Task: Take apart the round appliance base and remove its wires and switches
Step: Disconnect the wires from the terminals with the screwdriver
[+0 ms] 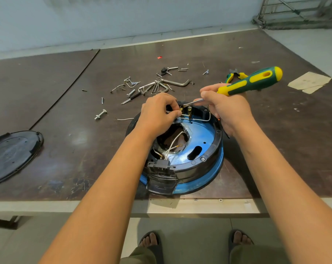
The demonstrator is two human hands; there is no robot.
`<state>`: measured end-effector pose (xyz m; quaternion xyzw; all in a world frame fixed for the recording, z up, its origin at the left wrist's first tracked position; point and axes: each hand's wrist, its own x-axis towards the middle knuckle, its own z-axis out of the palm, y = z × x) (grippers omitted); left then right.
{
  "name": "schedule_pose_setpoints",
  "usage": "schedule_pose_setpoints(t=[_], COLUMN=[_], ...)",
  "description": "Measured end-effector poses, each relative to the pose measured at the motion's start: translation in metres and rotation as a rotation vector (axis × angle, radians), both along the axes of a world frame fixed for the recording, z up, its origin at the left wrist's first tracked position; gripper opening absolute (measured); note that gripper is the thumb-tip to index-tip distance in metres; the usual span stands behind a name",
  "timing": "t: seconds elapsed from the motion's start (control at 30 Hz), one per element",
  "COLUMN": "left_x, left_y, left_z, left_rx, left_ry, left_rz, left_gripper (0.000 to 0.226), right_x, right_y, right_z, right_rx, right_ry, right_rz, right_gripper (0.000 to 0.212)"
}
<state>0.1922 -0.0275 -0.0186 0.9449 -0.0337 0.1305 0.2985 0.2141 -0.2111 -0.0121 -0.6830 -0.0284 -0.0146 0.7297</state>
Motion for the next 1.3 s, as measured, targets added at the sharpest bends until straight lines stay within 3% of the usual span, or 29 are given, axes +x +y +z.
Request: schedule_pose_setpoints(t=[0.37, 0.67, 1.0, 1.3], left_x=[0.0, -0.001, -0.001, -0.003], left_y=[-0.001, 0.0, -0.001, -0.002], left_z=[0.001, 0.001, 0.002, 0.004], left_rx=[0.004, 0.0, 0.003, -0.011], left_ry=[0.002, 0.004, 0.019, 0.017], left_rz=[0.001, 0.0, 0.011, 0.021], left_gripper=[0.004, 0.005, 0.005, 0.009], right_x=[0.003, 0.005, 0.003, 0.001], right_y=[0.001, 0.002, -0.022, -0.013], right_z=[0.002, -0.002, -0.004, 0.003], right_rx=[0.049, 0.102, -0.295, -0.356], right_ry=[0.131, 0.123, -0.303, -0.268], right_rz=[-0.03, -0.051, 0.208, 0.131], right_gripper=[0.007, 0.003, 0.004, 0.004])
